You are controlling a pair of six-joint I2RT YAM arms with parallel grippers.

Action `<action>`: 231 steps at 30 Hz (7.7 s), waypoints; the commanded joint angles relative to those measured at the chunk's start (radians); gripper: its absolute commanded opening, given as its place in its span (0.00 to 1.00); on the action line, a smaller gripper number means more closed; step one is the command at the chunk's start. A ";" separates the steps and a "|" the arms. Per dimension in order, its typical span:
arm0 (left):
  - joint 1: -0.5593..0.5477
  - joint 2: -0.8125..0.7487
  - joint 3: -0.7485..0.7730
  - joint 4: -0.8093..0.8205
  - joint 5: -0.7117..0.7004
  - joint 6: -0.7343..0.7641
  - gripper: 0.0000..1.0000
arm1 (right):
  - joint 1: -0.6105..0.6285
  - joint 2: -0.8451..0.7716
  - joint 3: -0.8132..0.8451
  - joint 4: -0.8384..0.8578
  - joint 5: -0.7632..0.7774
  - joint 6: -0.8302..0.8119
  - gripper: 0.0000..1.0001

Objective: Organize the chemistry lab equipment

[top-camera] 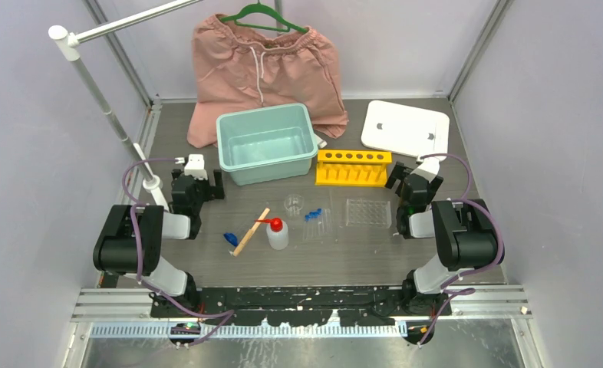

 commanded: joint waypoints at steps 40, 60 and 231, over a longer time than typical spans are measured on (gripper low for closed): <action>0.006 -0.398 0.868 -1.681 0.190 0.122 1.00 | 0.073 -0.479 0.770 -1.557 -0.277 0.537 1.00; 0.007 -0.484 0.984 -1.969 0.229 0.114 0.98 | 0.508 -0.144 0.789 -1.557 -0.347 0.447 0.67; -0.164 -0.551 0.918 -1.877 0.901 0.124 0.06 | 0.904 0.241 1.871 -1.851 -0.658 0.540 0.19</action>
